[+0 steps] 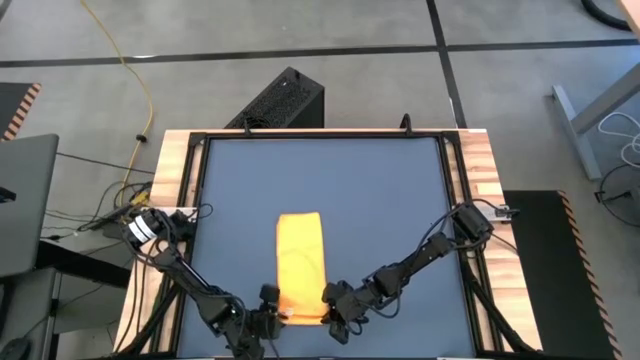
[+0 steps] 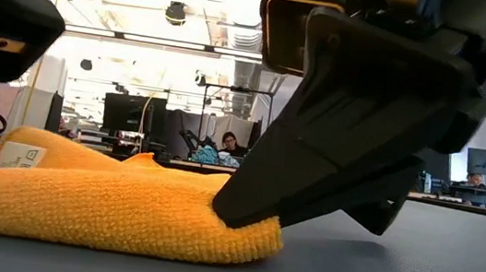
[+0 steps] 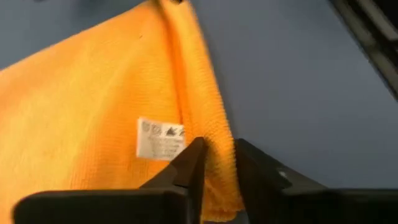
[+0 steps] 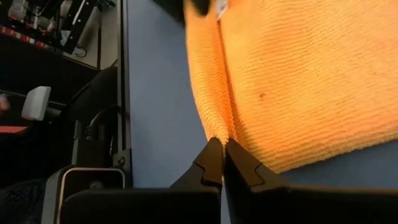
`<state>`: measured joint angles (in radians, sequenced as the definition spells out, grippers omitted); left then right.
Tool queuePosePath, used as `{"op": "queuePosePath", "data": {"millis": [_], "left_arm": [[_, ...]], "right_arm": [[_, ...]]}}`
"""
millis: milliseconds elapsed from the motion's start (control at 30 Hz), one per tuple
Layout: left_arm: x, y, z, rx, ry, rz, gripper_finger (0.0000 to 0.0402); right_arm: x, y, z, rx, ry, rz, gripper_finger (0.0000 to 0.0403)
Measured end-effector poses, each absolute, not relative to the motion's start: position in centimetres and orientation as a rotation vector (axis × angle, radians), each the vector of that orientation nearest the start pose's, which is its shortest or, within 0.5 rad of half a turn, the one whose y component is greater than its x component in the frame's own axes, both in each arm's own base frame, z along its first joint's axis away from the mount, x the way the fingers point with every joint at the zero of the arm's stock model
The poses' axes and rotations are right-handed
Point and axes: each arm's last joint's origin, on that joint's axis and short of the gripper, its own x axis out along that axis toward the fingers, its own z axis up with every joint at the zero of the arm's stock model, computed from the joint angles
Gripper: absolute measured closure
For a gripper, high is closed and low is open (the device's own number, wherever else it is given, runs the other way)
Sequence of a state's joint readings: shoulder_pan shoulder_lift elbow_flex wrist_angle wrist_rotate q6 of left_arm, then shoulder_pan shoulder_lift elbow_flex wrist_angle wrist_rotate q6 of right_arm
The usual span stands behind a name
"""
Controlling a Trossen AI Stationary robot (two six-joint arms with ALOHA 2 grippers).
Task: Roll towel
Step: Roll the orange microfiber towel
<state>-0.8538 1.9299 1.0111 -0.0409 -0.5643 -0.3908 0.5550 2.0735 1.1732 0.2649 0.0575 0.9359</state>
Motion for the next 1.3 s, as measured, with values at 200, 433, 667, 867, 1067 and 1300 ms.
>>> {"op": "queuePosePath", "data": {"millis": [200, 433, 667, 867, 1067, 1300], "left_arm": [[25.7, -25.6, 11.7, 0.136, 0.809, -0.122, 0.0395], [26.5, -25.4, 11.9, -0.041, 0.889, -0.243, 0.0401], [27.3, -25.1, 12.9, -0.171, 0.915, -0.373, 0.0401], [27.9, -24.2, 12.8, -0.341, 1.003, -0.338, 0.0401], [28.4, -23.5, 12.7, -0.452, 1.050, -0.291, 0.0401], [28.6, -23.2, 12.7, -0.475, 1.060, -0.280, 0.0389]], "right_arm": [[36.0, 22.5, 12.3, 0.709, 0.768, 0.130, 0.0381], [35.9, 22.6, 12.3, 0.736, 0.774, 0.121, 0.0381], [35.7, 23.1, 12.3, 0.755, 0.757, 0.104, 0.0382], [35.6, 23.0, 12.3, 0.791, 0.757, 0.071, 0.0382], [35.4, 22.8, 11.9, 0.824, 0.799, 0.008, 0.0382], [35.2, 22.6, 11.7, 0.818, 0.802, -0.052, 0.0382]]}}
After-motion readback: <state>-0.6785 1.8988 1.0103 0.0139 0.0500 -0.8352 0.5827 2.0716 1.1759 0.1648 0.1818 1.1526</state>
